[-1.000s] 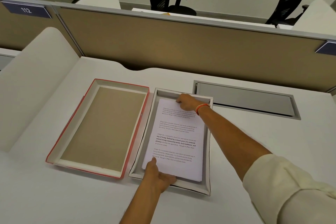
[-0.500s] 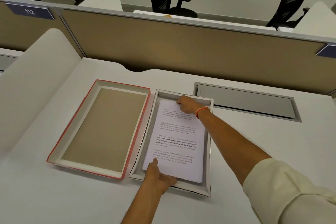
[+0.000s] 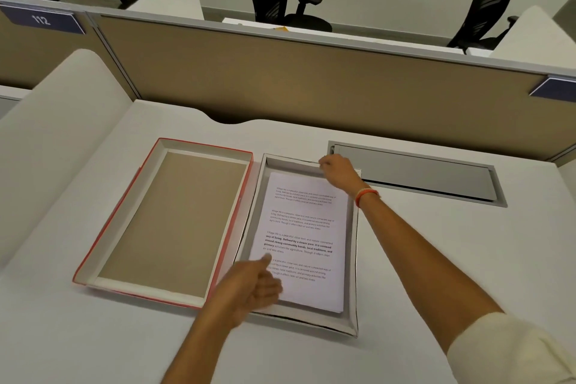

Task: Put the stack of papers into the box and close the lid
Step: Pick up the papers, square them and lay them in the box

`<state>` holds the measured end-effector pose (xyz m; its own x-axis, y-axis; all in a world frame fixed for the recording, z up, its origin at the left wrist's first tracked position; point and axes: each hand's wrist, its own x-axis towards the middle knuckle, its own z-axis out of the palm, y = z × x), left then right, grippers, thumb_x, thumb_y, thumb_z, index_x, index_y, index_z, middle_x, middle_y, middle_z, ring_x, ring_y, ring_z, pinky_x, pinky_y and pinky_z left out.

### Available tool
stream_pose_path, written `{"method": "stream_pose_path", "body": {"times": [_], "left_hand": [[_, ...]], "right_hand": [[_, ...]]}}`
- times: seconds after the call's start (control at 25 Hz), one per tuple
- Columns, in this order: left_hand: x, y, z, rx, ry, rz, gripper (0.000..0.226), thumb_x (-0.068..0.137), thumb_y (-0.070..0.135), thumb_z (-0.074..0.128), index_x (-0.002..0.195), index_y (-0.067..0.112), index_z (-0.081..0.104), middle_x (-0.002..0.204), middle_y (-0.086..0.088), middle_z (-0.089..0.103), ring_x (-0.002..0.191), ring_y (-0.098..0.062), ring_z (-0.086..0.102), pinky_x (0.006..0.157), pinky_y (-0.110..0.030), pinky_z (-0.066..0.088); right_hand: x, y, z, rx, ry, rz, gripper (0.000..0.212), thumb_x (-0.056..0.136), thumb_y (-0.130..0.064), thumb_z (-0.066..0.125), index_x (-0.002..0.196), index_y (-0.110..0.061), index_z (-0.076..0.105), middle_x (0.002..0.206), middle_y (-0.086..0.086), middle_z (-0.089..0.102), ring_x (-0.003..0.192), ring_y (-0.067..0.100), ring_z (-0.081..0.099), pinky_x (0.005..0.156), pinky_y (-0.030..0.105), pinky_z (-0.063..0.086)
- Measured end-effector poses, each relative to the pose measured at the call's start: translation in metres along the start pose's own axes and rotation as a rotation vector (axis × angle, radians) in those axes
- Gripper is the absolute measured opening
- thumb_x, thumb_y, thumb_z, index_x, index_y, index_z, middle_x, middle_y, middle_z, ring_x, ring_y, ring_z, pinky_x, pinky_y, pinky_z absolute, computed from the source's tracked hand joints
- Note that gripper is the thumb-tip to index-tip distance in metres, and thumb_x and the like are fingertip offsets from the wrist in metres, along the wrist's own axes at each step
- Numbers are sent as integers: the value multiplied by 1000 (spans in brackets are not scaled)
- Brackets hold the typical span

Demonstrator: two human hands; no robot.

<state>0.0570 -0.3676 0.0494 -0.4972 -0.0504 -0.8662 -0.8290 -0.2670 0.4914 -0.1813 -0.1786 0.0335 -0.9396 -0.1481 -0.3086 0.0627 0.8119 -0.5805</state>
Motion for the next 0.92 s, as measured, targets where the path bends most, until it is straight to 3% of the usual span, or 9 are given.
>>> {"method": "stream_pose_path", "body": {"times": [0.04, 0.12, 0.24, 0.32, 0.4, 0.52, 0.68, 0.8, 0.92], "left_hand": [[4, 14, 0, 121, 75, 135, 33, 94, 32, 61, 90, 0, 66, 89, -18, 76, 85, -30, 74, 74, -39, 61], [16, 43, 8, 303, 153, 450, 26, 98, 35, 53, 87, 21, 72, 83, 5, 73, 81, -12, 69, 77, -27, 56], [45, 70, 23, 434, 82, 697, 36, 102, 44, 39, 119, 27, 66, 110, 18, 65, 100, -4, 62, 79, -14, 43], [71, 75, 27, 464, 50, 719, 47, 102, 47, 35, 134, 22, 56, 127, 16, 55, 119, -10, 54, 87, -16, 42], [90, 75, 28, 508, 34, 691, 56, 101, 49, 32, 142, 14, 48, 147, 3, 49, 136, -22, 47, 109, -36, 42], [105, 68, 26, 588, 89, 640, 68, 100, 53, 26, 146, 5, 36, 153, -15, 41, 142, -32, 39, 117, -53, 31], [111, 58, 22, 566, 86, 598, 72, 98, 59, 22, 150, 11, 31, 156, -12, 37, 144, -31, 37, 119, -52, 29], [115, 54, 19, 439, 54, 572, 66, 99, 58, 22, 152, 20, 30, 159, -4, 35, 145, -26, 35, 119, -40, 26], [120, 56, 16, 356, 14, 541, 68, 98, 60, 21, 154, 22, 29, 159, -4, 35, 145, -26, 36, 120, -46, 29]], "right_hand": [[-8, 5, -2, 97, 58, 71, 30, 97, -6, 35, 78, 5, 56, 78, 17, 59, 80, 31, 56, 70, 35, 46], [-27, 16, 2, 279, 100, 220, 33, 99, -16, 33, 70, -8, 46, 66, 4, 46, 68, 20, 45, 62, 30, 35], [-54, 30, 15, 615, 90, 408, 39, 102, -37, 32, 73, -16, 47, 70, 5, 50, 67, 18, 50, 64, 29, 36], [-69, 35, 23, 772, 83, 475, 44, 101, -49, 31, 86, -14, 54, 75, 4, 56, 68, 17, 55, 63, 25, 41], [-82, 39, 29, 870, 86, 490, 50, 101, -52, 29, 98, -13, 59, 78, 3, 62, 68, 16, 59, 59, 23, 46], [-96, 44, 37, 973, 106, 455, 58, 101, -54, 26, 112, -12, 64, 86, 3, 69, 74, 18, 66, 62, 25, 52], [-106, 44, 50, 988, 124, 472, 62, 100, -58, 20, 106, -15, 64, 87, 3, 68, 75, 19, 64, 63, 26, 53], [-111, 45, 56, 993, 143, 497, 62, 99, -59, 18, 95, -18, 64, 78, 2, 65, 69, 17, 61, 61, 24, 51], [-111, 48, 57, 1004, 171, 540, 63, 99, -60, 18, 83, -17, 61, 70, 1, 60, 64, 15, 58, 57, 23, 47]]}}
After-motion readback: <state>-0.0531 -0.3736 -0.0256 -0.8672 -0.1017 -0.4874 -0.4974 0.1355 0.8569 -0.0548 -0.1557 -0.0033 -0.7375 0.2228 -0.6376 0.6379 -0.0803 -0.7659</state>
